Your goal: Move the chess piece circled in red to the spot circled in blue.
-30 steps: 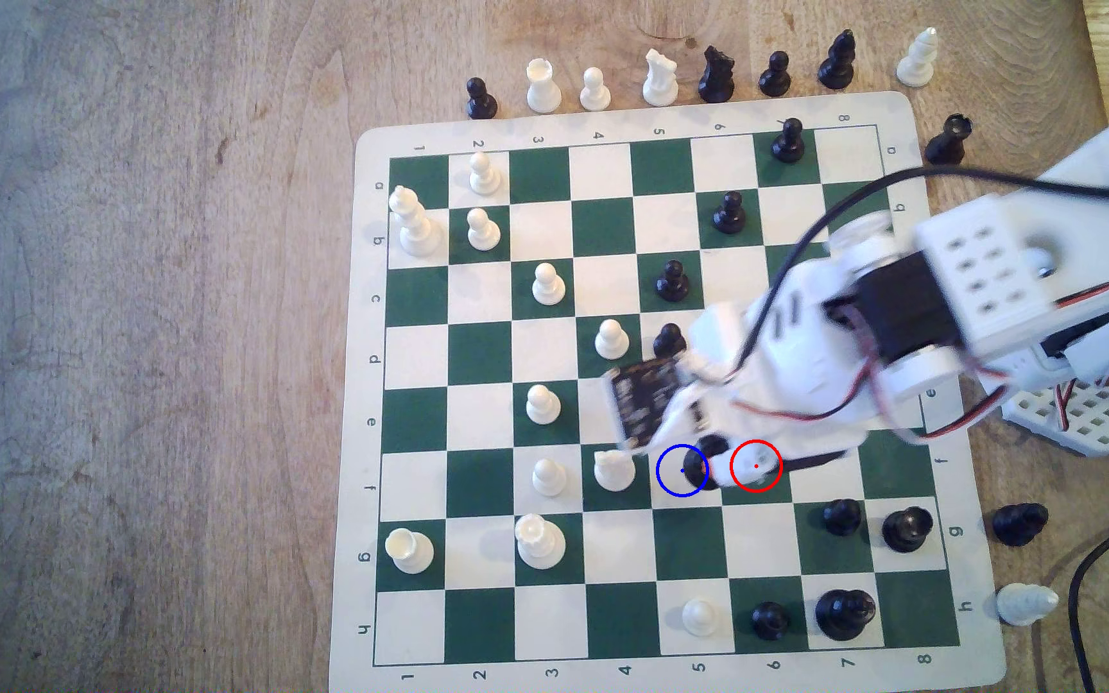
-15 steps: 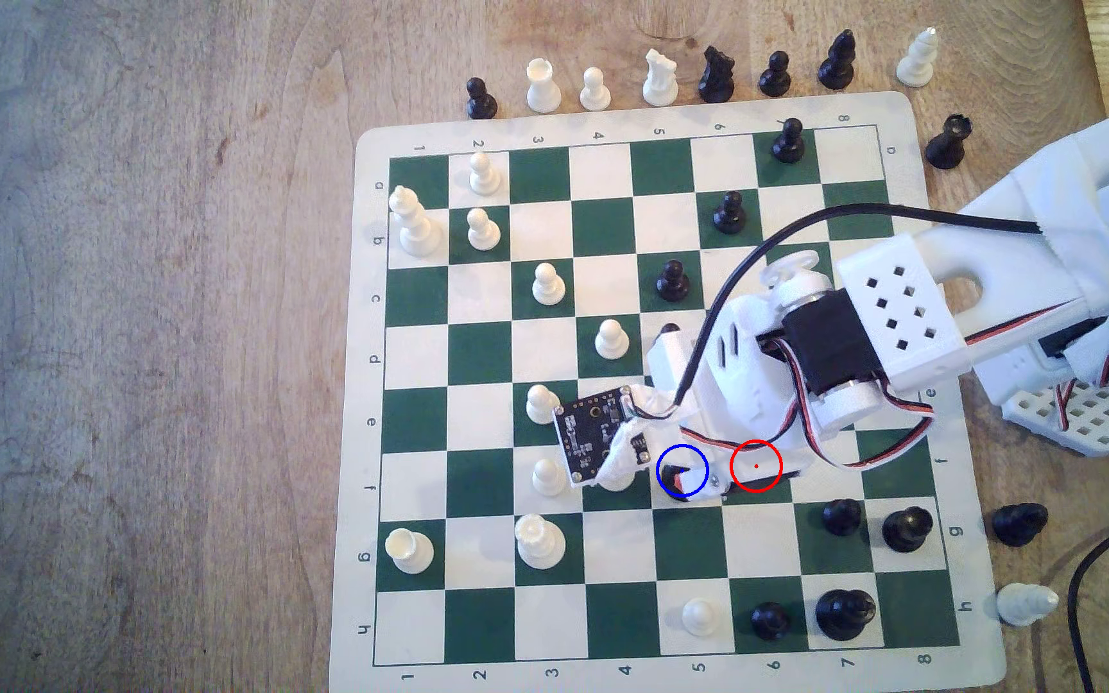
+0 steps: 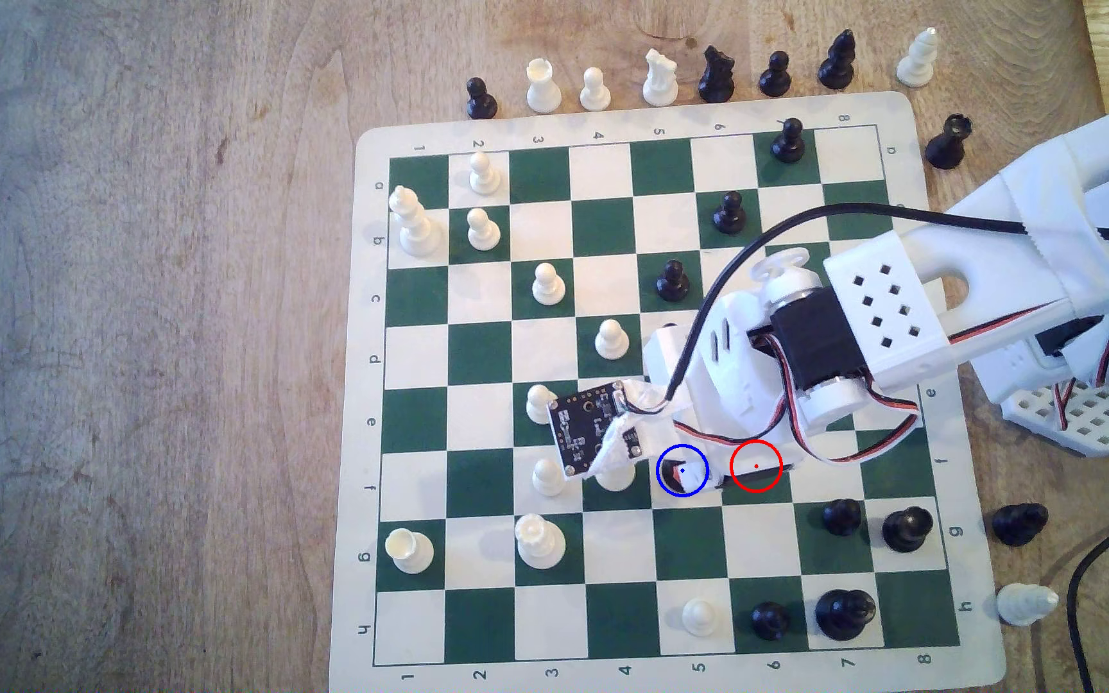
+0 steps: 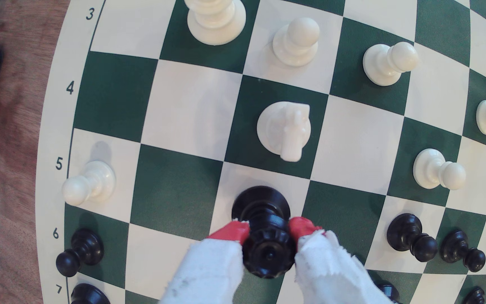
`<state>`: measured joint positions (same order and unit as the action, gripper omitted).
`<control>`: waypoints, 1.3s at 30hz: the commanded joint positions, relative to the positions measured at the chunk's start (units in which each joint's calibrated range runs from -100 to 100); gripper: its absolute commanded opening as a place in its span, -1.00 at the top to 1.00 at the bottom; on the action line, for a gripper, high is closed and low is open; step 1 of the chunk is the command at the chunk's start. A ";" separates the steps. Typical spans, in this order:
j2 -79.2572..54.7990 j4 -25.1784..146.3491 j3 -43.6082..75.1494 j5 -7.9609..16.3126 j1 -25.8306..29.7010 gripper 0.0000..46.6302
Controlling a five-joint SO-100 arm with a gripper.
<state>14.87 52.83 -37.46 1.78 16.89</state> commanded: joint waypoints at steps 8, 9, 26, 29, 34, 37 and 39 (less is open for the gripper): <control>1.00 -0.66 3.46 0.00 -0.50 0.28; 1.34 -0.17 3.37 0.10 -0.58 0.19; 18.83 5.57 -8.05 1.42 1.06 -0.05; 25.45 7.61 -12.49 1.56 1.45 -0.05; 34.96 10.15 -18.75 1.66 0.91 -0.07; 41.75 10.64 -22.56 1.71 -0.35 -0.02; 45.31 9.74 -24.55 1.95 -1.21 0.06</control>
<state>50.57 63.27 -60.14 3.39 17.04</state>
